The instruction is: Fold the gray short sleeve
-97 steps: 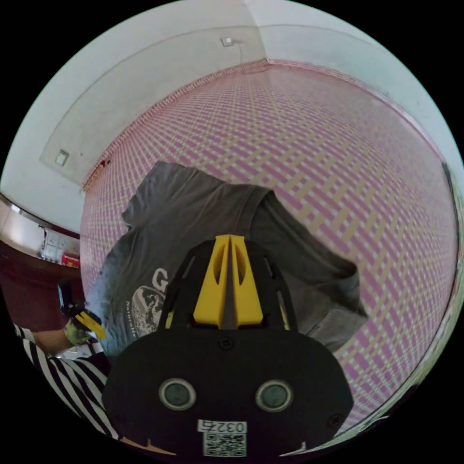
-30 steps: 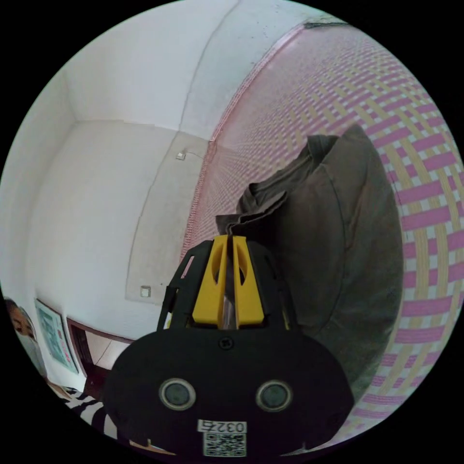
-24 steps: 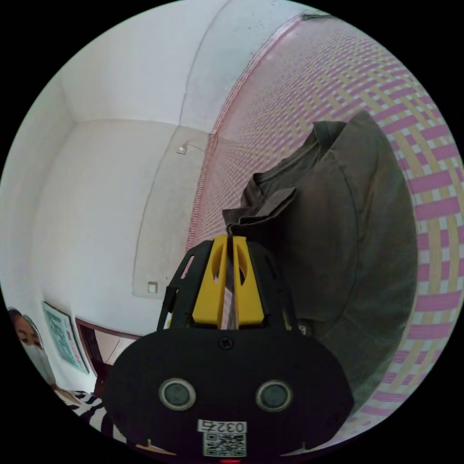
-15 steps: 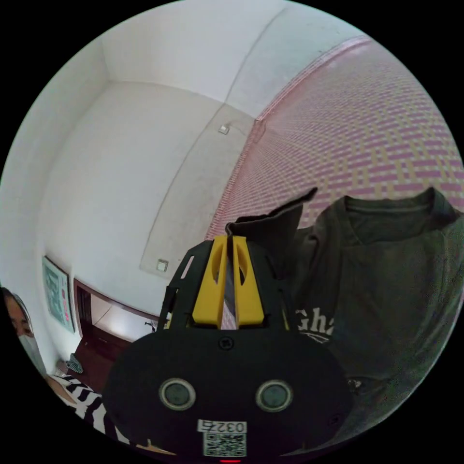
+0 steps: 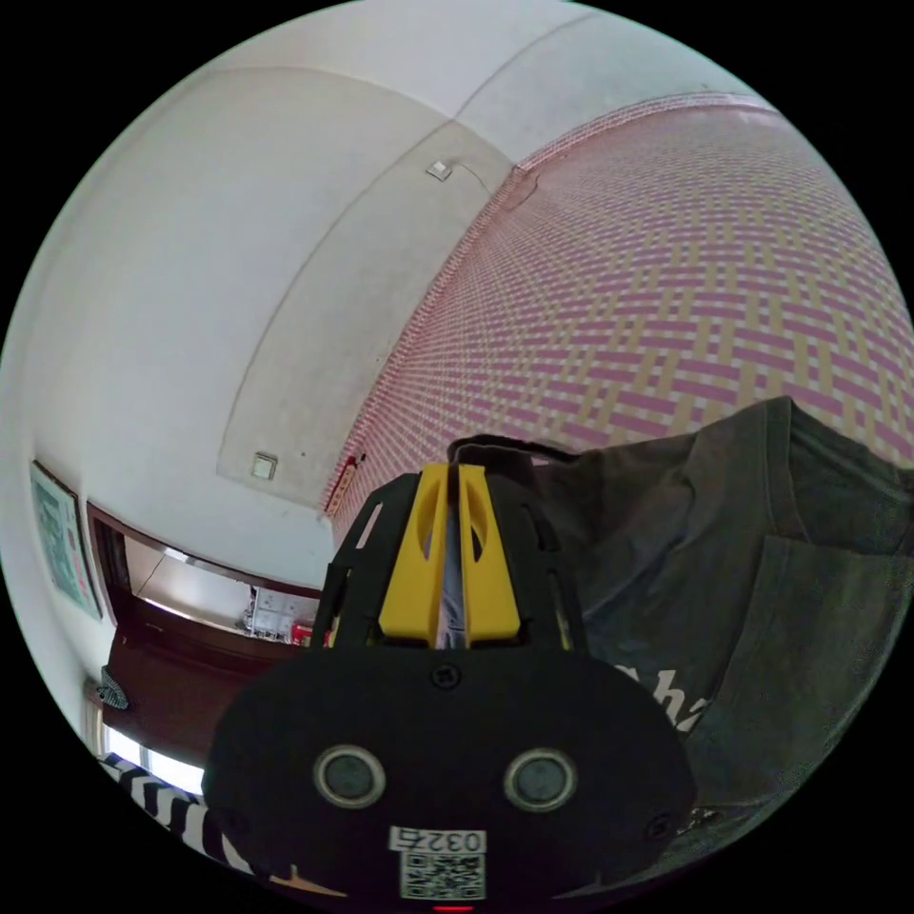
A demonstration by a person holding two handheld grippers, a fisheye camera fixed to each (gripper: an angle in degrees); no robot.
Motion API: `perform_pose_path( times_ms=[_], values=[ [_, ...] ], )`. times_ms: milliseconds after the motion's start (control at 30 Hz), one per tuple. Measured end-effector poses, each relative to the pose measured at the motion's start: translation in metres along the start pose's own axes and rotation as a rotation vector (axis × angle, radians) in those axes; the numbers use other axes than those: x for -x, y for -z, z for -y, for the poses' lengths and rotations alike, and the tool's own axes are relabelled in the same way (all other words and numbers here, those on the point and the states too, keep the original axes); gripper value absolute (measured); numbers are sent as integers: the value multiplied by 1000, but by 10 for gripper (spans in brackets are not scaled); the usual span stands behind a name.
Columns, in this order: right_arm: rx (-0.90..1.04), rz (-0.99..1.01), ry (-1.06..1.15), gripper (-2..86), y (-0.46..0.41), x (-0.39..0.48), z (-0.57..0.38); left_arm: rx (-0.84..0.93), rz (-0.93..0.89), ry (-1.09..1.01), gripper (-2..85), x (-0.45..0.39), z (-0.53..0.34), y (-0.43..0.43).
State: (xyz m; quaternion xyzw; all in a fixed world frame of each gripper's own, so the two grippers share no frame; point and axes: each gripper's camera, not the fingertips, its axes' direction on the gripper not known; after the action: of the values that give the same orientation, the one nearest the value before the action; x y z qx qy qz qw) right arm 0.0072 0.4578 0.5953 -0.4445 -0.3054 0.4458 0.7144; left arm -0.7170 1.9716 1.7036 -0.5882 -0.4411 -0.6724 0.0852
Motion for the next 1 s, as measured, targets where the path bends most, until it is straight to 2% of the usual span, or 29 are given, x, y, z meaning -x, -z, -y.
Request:
perform_pose_path(
  times_ms=[167,267,367,467,600,733,867,933,1000],
  values=[
    [-130,42,54,-7,46,-9,-19,94,0,-303,-10,-57,-5,-15],
    [-225,23,47,-6,90,-36,-45,140,-50,-385,-10,-74,-14,-32],
    [-275,-63,-68,-6,113,-90,-67,211,-125,-346,-10,-68,-12,-63],
    [-205,-95,-208,-6,101,-149,-73,286,-137,-317,-10,-61,-7,-102],
    [-173,-122,-234,-4,88,-176,-67,363,-139,-304,-10,-59,-3,-134],
    [-232,-128,-187,1,95,-180,-52,345,-118,-322,-10,-66,2,-134],
    [-177,-213,-290,36,90,-218,-50,354,-122,-306,-4,-62,6,-143],
    [-223,-288,-325,56,101,-228,-59,351,-121,-310,10,-63,7,-142],
    [-243,-270,-322,66,113,-233,-66,334,-142,-354,12,-69,5,-132]
  ],
)
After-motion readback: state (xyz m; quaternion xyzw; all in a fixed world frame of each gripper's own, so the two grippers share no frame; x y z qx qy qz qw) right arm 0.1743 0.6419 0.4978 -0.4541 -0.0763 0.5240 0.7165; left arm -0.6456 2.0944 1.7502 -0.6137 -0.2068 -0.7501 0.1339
